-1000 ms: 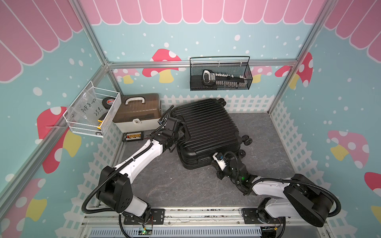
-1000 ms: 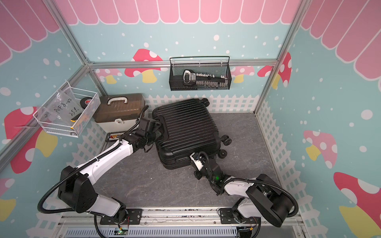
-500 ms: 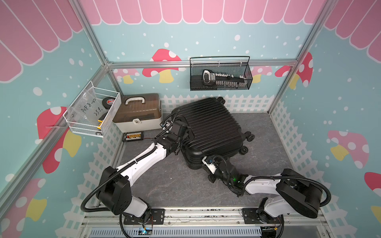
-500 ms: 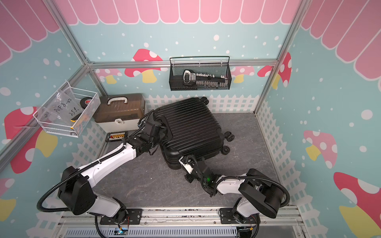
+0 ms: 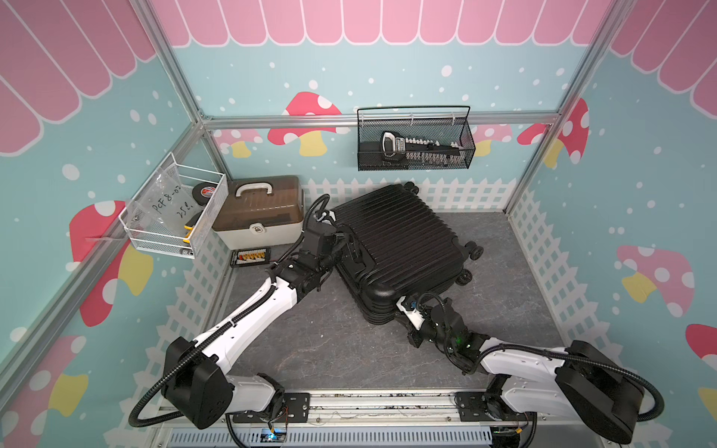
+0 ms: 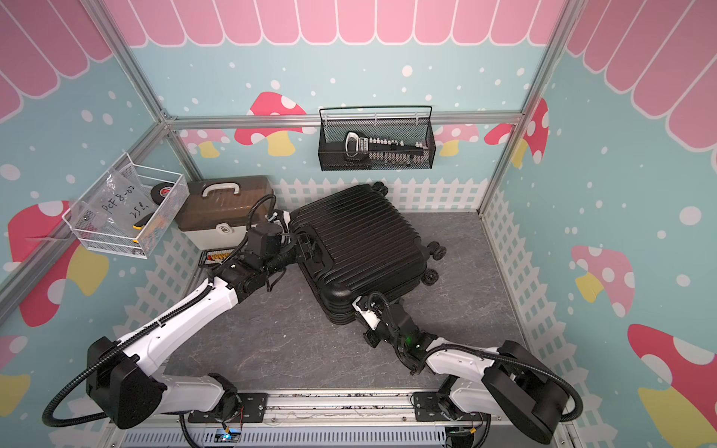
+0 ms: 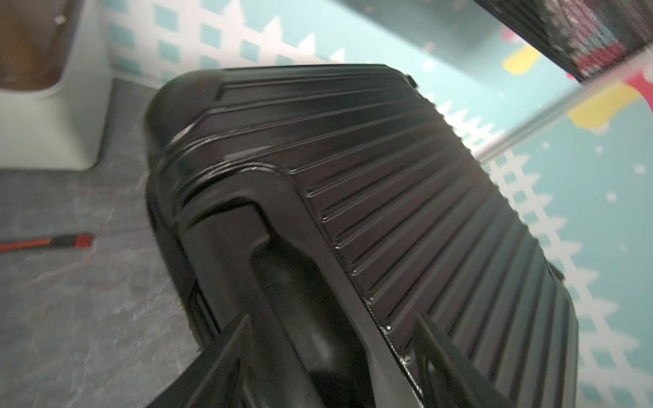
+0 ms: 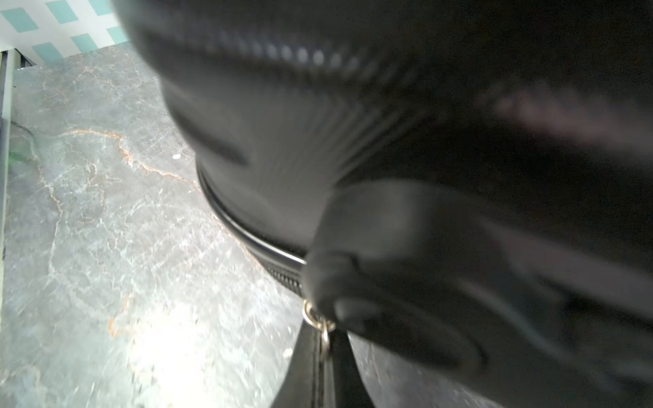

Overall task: Close the suitcase zippers
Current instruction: Zip the zipper on the suitcase.

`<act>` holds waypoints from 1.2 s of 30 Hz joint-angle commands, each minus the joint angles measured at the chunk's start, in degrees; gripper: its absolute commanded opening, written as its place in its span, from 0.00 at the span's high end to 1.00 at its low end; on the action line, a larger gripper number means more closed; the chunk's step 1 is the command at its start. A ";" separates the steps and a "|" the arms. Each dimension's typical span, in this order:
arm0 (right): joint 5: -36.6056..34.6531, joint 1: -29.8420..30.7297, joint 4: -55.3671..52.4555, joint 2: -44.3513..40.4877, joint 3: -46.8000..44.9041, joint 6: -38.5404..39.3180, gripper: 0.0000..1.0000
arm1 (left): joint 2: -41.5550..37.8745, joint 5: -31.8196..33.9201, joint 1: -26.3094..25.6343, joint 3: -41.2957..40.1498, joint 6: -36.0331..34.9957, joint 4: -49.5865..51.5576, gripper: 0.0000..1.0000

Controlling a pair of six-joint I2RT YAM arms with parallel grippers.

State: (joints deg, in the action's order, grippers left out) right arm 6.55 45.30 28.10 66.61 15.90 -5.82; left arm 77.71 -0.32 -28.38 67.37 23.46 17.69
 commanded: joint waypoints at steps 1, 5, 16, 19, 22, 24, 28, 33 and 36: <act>1.69 -1.42 -6.17 -5.53 -1.06 1.50 1.00 | 1.27 -19.48 1.05 4.87 -33.54 10.65 0.28; 0.34 -3.00 -12.40 -11.32 -1.49 1.25 1.00 | 3.80 -27.61 3.22 9.88 -60.55 25.88 0.26; -0.37 -4.96 -14.93 -15.81 -2.45 -0.25 1.00 | 19.14 -25.63 5.57 28.64 -97.01 50.68 0.20; -0.65 -5.04 -15.00 -15.85 -2.45 -0.31 1.00 | 22.31 -22.15 5.18 31.18 -98.29 51.41 0.20; -0.79 -5.22 -14.93 -16.16 -2.54 -0.34 1.00 | 25.58 -18.98 2.26 33.90 -99.40 54.56 0.20; -0.94 -5.31 -15.10 -16.46 -2.54 -0.42 1.00 | 26.94 -16.61 1.22 34.42 -99.24 55.51 0.21; -4.06 -5.55 -16.07 -17.59 -2.41 -1.21 1.00 | 28.43 -10.62 -0.90 33.12 -97.65 55.50 0.25; -12.24 -5.57 -22.42 -19.82 -0.27 -1.01 1.00 | 27.77 -5.92 -3.92 31.91 -92.51 56.83 0.43; -15.35 -5.57 -22.89 -22.54 -0.60 -1.46 1.00 | 27.03 -4.27 -6.02 30.58 -90.05 58.95 0.61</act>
State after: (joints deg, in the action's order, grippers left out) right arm -3.07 40.05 5.65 46.57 13.61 -6.98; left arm 104.38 -8.23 -33.71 100.49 -74.15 68.60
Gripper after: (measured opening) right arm 0.049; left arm 0.438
